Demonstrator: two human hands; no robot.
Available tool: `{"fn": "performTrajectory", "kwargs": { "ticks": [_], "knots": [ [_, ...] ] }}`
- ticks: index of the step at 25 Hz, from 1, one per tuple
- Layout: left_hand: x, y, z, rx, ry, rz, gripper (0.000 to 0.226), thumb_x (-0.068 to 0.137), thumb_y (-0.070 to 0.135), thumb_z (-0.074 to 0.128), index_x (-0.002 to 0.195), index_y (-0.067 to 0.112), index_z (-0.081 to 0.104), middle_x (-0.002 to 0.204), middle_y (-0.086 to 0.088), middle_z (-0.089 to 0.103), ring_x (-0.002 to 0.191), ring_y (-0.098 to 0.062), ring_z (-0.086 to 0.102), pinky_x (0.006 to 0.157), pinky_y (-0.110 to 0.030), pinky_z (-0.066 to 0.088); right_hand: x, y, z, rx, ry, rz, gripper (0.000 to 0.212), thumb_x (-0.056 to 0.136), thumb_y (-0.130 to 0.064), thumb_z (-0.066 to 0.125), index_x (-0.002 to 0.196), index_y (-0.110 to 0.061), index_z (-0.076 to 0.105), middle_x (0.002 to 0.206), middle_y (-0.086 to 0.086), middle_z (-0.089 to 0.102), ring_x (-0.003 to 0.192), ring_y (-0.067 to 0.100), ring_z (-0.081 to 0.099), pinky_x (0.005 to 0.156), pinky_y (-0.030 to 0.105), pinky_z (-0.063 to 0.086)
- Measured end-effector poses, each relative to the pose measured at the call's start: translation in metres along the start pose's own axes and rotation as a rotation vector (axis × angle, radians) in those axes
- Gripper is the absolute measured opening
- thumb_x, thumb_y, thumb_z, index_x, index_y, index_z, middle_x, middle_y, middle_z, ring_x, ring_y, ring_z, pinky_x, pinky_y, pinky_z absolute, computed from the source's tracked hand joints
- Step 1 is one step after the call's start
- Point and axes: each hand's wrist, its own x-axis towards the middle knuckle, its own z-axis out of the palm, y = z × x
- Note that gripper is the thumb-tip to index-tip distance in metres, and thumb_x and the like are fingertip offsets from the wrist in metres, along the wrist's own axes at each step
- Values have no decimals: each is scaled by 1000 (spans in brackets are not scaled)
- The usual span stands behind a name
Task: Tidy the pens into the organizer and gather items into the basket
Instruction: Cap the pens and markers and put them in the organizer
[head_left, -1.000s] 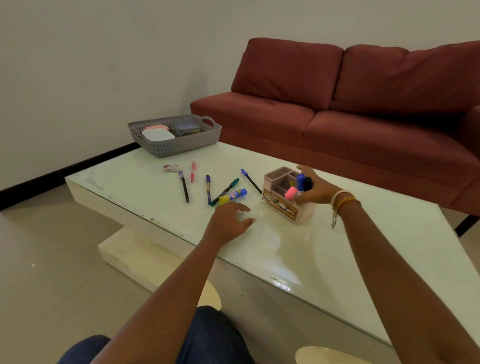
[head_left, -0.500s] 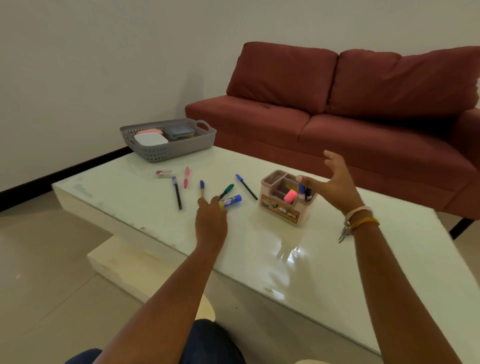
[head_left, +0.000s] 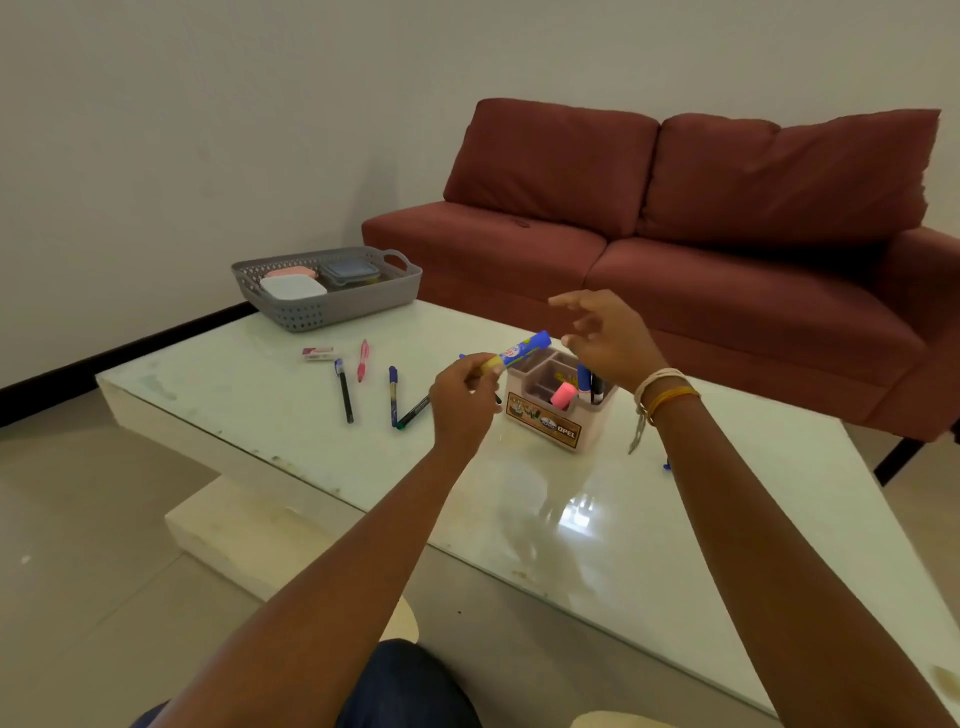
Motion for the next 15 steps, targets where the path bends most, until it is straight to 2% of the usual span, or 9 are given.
{"fn": "performTrajectory", "kwargs": {
  "ticks": [2,4,6,8,11,13,15],
  "knots": [
    [5,8,10,13,-48,3,24,90,19,62,111,7,68,95,-12,72,83,-22,69,67,-39,61,8,-5,1,-135,-226,-70,52,77,3,65,124,-19,63,125,2,55,113,17,53,93,20,43],
    [7,15,15,9,-61,43,25,89,17,64,110,6,69,98,-12,73,86,-23,69,70,-41,61,11,-9,3,-251,-315,-92,43,80,-3,67,120,-18,66,121,5,62,107,19,57,93,27,48],
    [11,20,19,-20,-66,46,25,88,15,64,111,6,68,99,-13,73,87,-25,70,72,-43,61,16,-8,1,-270,-314,-81,34,81,-5,66,114,-16,70,114,6,69,95,18,62,85,27,52],
    [13,22,22,-42,-89,-5,30,90,14,62,119,8,64,105,-12,71,93,-24,69,76,-43,60,23,0,-6,-259,-302,-45,30,81,-7,68,111,-12,71,112,10,69,92,19,63,82,25,51],
    [4,13,26,36,-145,-67,44,92,15,59,135,12,49,115,-10,68,100,-21,66,83,-30,56,33,12,-13,-159,-226,93,25,84,-15,70,108,-7,66,101,11,67,92,26,66,87,36,53],
    [-6,-1,28,168,-208,-53,49,91,19,62,136,13,46,124,-8,63,110,-17,61,89,-20,47,38,18,-10,-6,-194,189,16,86,-16,67,100,-10,60,85,5,66,87,27,67,90,45,53],
    [-15,-16,27,260,-278,-34,57,86,23,68,137,17,44,135,-3,54,121,-11,50,104,-22,36,43,26,-5,30,-184,232,15,82,-15,71,88,-15,58,83,6,67,86,28,67,92,48,53]
  ]
}}
